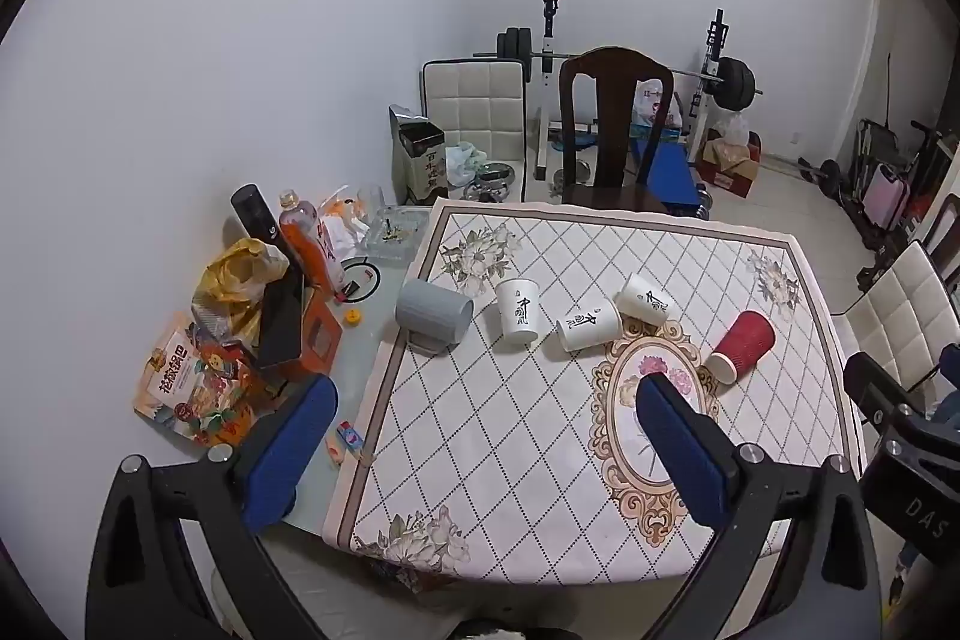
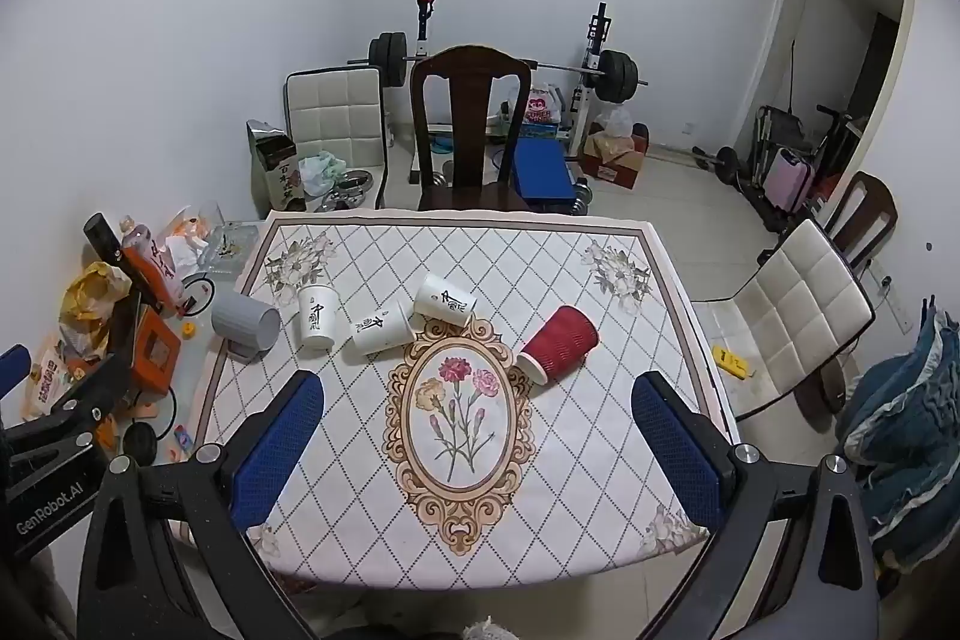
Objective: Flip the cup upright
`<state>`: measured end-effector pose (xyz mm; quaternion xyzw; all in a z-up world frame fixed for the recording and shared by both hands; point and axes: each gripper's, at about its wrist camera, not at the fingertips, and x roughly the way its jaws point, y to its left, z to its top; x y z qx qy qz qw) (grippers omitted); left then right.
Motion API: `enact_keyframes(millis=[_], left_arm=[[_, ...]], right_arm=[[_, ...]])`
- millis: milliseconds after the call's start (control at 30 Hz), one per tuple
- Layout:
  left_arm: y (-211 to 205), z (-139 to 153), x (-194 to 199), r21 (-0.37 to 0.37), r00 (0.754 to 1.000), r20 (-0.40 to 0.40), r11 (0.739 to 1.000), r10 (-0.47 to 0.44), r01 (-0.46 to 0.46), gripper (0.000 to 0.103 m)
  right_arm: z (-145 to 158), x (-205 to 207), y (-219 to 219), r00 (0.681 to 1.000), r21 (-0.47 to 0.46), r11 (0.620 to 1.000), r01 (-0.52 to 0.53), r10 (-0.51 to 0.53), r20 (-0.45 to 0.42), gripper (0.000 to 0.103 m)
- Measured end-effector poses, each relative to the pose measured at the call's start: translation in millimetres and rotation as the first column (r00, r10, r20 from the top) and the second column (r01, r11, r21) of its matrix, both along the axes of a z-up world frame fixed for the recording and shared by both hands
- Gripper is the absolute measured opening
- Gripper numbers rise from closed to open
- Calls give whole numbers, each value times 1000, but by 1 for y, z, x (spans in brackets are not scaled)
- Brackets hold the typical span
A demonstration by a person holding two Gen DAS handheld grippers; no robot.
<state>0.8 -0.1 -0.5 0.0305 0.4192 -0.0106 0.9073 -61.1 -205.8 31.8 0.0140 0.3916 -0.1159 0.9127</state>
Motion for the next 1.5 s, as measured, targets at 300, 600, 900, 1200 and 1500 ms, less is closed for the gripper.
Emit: enact_keyframes(millis=[300,600,900,1200,1500], left_arm=[[1,3,3,-10,1000,4,1000,-1,1,103],[-3,2,2,-3,1000,13,1000,-7,7,103],[-3,3,-1,-6,1000,16,1000,-11,11,103],[-5,4,-2,-3,1000,19,1000,-11,11,103],[-5,5,-3,-2,1000,20,1000,-10,10,103]], right_arm=[[-2,-5,-8,1000,10,1000,-2,2,14,103],[-4,-6,-4,1000,19,1000,6,-6,-8,103],[-6,-8,-3,1000,16,1000,10,-10,-8,103],[-5,-7,-3,1000,15,1000,9,-9,-10,103],[-5,-8,-4,1000,16,1000,4,-4,-10,103]])
